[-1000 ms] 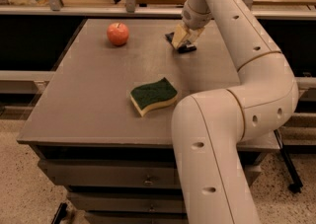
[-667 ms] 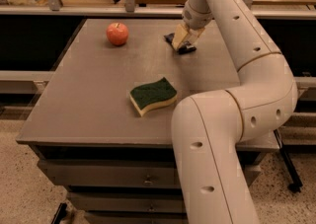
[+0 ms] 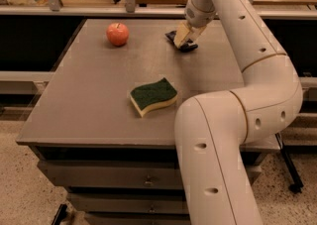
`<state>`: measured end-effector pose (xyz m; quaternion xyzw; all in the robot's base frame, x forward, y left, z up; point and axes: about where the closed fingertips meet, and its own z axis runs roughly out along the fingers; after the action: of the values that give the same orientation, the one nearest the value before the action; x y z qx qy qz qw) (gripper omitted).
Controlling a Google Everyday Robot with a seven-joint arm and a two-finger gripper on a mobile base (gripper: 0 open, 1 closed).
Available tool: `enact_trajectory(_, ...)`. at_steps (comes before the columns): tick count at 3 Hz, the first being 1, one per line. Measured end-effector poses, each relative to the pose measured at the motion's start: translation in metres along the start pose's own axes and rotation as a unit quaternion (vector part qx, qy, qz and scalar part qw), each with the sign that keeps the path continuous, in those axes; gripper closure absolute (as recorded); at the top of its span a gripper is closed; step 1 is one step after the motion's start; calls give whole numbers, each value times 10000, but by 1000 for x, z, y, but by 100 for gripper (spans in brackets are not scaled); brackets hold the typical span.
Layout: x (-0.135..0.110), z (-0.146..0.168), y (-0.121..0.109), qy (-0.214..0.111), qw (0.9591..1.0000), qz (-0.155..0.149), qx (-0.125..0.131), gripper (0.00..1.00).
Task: Pick rxbar blueberry
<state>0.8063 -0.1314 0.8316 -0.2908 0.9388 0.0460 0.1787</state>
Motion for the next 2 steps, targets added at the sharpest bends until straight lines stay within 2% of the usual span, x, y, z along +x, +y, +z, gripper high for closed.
enact_trajectory(2, -1, -32, 5, -235, 9994, -196, -135, 100)
